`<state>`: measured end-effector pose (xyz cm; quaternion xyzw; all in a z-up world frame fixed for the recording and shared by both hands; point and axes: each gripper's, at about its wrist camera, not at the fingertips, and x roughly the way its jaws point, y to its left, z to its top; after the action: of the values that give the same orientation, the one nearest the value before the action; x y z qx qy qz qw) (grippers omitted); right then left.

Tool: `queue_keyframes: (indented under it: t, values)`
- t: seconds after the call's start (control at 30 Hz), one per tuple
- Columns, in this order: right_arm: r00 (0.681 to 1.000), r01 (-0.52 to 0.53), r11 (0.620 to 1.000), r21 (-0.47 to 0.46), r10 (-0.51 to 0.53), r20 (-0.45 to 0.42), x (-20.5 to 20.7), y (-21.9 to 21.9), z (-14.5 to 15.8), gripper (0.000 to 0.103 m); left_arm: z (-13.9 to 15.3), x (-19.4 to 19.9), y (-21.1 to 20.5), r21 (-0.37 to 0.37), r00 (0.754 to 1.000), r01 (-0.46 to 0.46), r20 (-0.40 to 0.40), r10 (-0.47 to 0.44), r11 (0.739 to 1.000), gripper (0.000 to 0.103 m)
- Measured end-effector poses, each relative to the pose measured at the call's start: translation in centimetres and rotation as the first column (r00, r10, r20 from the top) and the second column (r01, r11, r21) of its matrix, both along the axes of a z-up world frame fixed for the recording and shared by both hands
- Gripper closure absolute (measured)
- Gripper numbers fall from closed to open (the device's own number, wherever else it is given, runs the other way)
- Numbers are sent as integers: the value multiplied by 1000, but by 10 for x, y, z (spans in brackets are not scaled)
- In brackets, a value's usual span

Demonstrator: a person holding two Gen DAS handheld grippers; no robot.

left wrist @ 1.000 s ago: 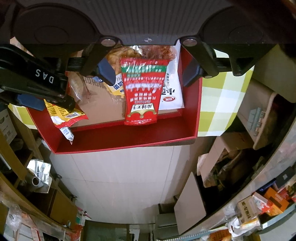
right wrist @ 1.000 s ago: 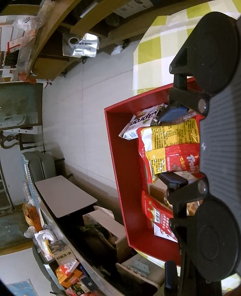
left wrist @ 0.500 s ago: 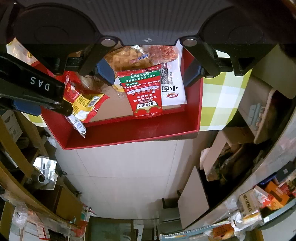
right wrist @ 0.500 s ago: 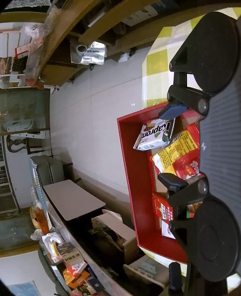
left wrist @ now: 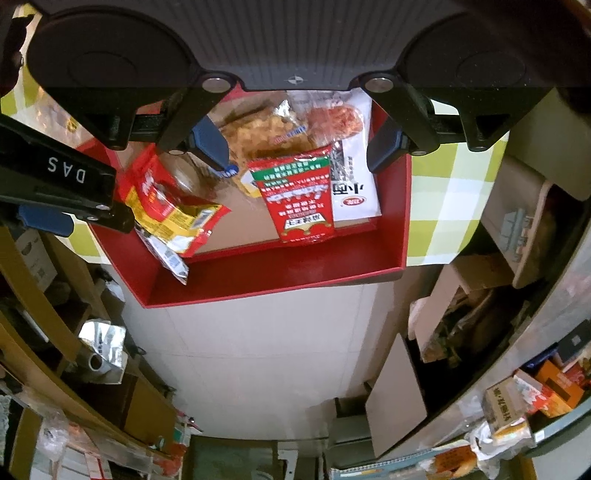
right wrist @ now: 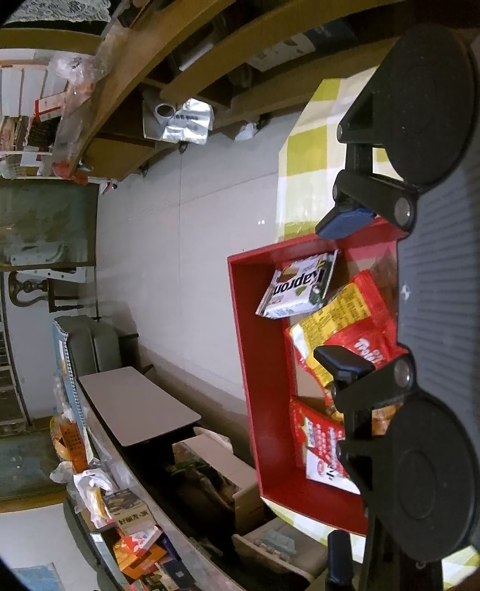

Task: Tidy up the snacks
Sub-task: 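Withdraw the left tool from the box while the right tool moves toward the beef-jerky bag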

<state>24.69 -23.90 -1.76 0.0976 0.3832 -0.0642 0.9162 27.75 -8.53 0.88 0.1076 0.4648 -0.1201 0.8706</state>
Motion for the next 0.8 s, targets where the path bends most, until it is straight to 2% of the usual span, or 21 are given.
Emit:
queue_keyframes:
  t: [0.37,0.8]
  values:
    - [999,-29,998,-47,27,-41,-27,5,4,33,12,-32,-8,6,998,54,22,-54,999,17]
    - [997,-8,999,-41,5,-74,-66,-5,6,33,10,-59,-11,30,996,85,21,-85,996,17]
